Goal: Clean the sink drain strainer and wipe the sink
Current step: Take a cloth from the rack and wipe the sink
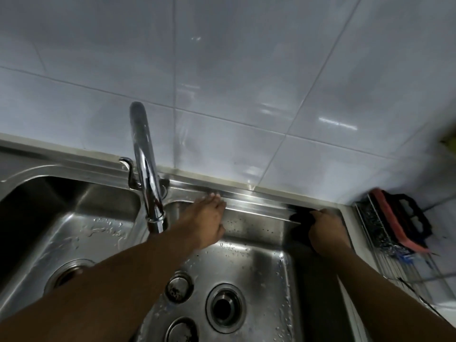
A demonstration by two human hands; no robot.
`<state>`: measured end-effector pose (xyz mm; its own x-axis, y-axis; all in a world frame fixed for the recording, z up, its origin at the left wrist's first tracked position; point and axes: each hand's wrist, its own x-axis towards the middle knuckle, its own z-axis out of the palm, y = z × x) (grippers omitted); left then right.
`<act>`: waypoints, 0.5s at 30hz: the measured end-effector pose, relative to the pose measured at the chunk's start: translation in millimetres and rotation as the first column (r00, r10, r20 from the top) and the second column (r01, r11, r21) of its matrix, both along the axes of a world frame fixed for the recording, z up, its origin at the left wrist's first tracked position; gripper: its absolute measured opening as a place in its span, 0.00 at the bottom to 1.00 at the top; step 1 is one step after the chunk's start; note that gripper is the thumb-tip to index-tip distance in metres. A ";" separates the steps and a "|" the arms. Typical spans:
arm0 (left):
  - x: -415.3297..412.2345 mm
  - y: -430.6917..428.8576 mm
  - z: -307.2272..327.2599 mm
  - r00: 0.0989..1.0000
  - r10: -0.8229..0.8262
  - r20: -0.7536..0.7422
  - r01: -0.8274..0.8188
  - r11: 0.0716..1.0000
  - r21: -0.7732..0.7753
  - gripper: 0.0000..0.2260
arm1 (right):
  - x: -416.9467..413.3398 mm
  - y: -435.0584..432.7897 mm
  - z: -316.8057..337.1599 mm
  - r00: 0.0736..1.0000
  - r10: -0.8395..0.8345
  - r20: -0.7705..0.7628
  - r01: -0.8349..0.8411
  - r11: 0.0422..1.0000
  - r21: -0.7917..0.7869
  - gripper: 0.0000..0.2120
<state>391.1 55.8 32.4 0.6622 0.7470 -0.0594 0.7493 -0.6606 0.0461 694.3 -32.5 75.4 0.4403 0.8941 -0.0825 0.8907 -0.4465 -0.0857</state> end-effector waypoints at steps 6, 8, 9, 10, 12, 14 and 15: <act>28.8 -13.4 3.4 0.991 0.130 -0.022 -0.128 0.989 0.071 0.31 | 14.0 -3.4 -9.9 0.995 -0.088 0.056 0.083 0.994 0.077 0.16; 38.9 -17.5 7.7 0.994 0.105 0.015 -0.106 0.988 0.110 0.30 | 13.9 -4.5 -14.8 0.994 -0.090 0.062 0.084 0.991 0.104 0.18; 46.0 -19.6 10.3 0.996 0.071 0.052 -0.078 0.989 0.125 0.29 | 13.0 -5.7 -16.6 0.994 -0.084 0.064 0.077 0.990 0.114 0.19; 55.9 -21.5 12.4 0.995 0.026 0.092 -0.038 0.990 0.132 0.28 | 12.9 -7.7 -18.6 0.996 -0.064 0.061 0.055 0.988 0.143 0.20; 80.0 -23.8 14.7 0.989 -0.082 0.126 0.066 0.990 0.127 0.29 | 12.8 -11.9 -21.8 1.000 0.007 0.022 -0.012 0.970 0.245 0.22; 104.4 -24.4 15.0 0.981 -0.158 0.112 0.151 0.986 0.067 0.33 | 11.6 -14.5 -24.7 0.997 0.075 -0.011 -0.069 0.953 0.297 0.23; 116.0 -24.9 15.0 0.979 -0.177 0.102 0.175 0.984 0.028 0.35 | 11.4 -14.8 -25.7 0.994 0.103 -0.024 -0.091 0.954 0.287 0.24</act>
<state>507.2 30.8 47.4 0.7849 0.6189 0.0295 0.6134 -0.7829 0.1042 705.7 -47.3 49.7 0.3518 0.9210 0.1671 0.9220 -0.3101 -0.2318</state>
